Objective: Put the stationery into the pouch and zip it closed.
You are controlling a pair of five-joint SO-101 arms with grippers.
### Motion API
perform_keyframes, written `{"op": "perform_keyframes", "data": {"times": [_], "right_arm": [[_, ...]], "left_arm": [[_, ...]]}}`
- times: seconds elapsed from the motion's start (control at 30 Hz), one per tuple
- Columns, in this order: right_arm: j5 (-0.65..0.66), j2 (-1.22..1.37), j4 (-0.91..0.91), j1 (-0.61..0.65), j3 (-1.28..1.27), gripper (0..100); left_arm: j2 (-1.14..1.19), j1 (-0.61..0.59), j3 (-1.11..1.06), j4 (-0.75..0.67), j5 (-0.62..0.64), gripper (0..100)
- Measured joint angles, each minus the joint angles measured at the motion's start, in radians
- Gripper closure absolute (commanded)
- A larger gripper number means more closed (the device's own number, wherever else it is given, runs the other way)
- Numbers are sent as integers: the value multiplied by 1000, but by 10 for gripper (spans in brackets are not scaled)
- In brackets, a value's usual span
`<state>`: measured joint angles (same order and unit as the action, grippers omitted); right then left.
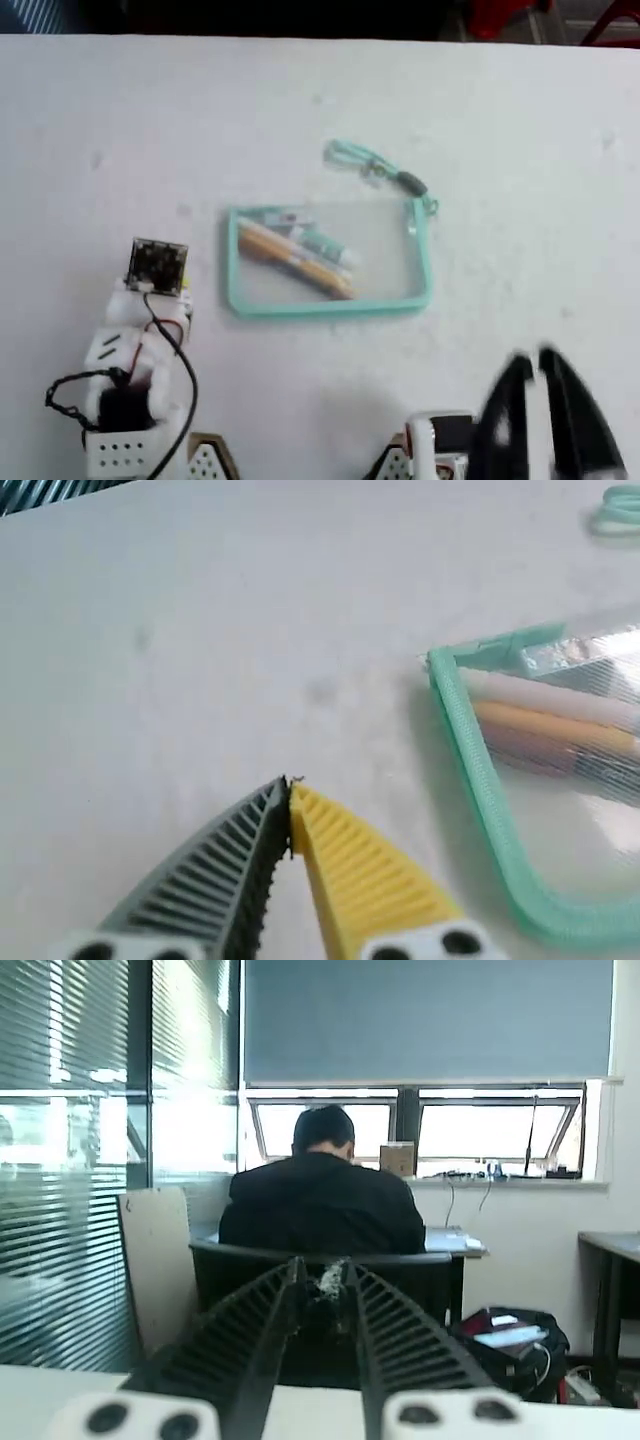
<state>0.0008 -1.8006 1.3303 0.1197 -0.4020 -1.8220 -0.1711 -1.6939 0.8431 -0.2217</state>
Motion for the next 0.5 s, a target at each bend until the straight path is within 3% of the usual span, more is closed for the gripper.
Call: {"op": "perform_keyframes", "data": {"times": [0.23,0.5], "right_arm": [[0,2,-256,2,-462,954],[0,14,-479,0,-905,954]], "left_arm": [[0,3,0,-6,0,977],[0,109,0,141,-2,976]]}}
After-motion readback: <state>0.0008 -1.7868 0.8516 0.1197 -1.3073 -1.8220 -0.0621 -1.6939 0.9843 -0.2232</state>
